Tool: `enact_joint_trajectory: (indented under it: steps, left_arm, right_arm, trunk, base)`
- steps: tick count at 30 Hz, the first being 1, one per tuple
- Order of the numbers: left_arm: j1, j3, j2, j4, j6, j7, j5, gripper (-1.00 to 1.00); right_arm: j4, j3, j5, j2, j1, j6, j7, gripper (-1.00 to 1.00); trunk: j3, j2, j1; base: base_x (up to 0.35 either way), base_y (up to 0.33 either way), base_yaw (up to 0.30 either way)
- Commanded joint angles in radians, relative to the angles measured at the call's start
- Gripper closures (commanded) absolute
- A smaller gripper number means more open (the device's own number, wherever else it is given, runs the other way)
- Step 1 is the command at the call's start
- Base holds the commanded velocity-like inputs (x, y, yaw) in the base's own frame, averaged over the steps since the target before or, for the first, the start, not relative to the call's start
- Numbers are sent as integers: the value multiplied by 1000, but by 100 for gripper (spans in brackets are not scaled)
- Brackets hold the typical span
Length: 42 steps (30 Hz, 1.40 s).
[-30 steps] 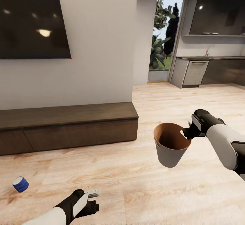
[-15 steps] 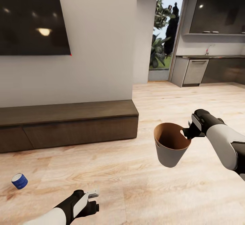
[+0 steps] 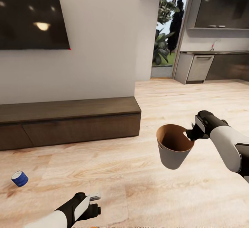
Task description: Put the three can of soda from the living room inside the tash can in the kitchen.
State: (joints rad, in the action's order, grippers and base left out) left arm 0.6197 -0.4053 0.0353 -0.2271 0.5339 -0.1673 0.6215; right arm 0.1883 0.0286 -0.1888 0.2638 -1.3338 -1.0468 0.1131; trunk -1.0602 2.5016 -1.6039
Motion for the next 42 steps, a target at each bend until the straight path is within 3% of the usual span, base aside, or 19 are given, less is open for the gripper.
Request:
enact_joint_trajectory:
  steps: [1,12,21,25,31,42]
  left_arm:
    - [0,0,0,0,0,0,0,-100]
    - [-13,-1,1,0,-4,0,1,-100]
    - [-14,-1,2,-1,-5,0,1,-100]
    - [-14,-1,4,-1,-6,0,1,-100]
    - [-14,-1,6,-2,-9,2,0,-100]
    - [-14,-1,6,-1,-28,3,-1,-100]
  right_arm:
    - [1,6,13,0,-1,0,3,100]
    - [15,8,13,-3,-17,0,3,100]
    - [17,8,13,-21,-36,0,3,100]
    - [16,8,12,-30,-37,0,3,100]
    - [16,8,-14,-37,-38,0,3,100]
    - [16,8,-29,-40,-38,0,3,100]
  trunk:
    - [-4,0,0]
    - [-46,3,-5]
    - [-46,3,-5]
    - [-62,4,-7]
    - [-62,4,-7]
    - [-104,7,-12]
  base:
    - [0,0,0]
    - [0,0,0]
    - [0,0,0]
    - [0,0,0]
    - [0,0,0]
    - [0,0,0]
